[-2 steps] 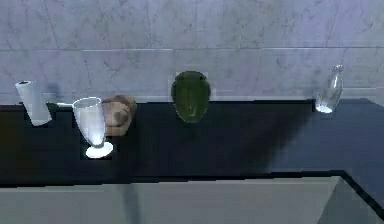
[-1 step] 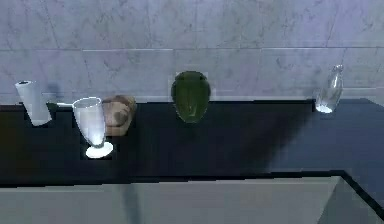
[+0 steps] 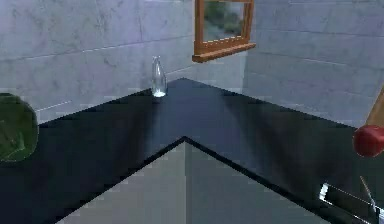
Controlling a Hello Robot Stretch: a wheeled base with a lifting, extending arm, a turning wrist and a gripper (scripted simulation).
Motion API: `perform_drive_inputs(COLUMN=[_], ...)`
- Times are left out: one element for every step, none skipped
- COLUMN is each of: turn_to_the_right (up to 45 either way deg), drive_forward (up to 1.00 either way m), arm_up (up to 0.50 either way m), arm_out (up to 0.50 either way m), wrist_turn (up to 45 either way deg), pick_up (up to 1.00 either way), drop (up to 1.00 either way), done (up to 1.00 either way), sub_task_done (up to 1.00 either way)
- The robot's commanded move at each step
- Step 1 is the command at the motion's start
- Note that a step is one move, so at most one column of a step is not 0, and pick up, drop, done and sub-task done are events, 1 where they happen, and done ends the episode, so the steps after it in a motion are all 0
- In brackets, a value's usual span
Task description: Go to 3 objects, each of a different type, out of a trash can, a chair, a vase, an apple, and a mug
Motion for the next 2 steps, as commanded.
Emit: perform_drive_inputs(turn_to_the_right=[45.0, 45.0], drive_forward=[0.0, 0.0], arm_up=[0.0, 0.0], arm_out=[0.0, 0.0], wrist_turn=[0.0, 0.0], pick_up=[0.0, 0.0], drop=[0.0, 0.0], done=[0.0, 0.0], sub_task_done=[0.0, 0.0])
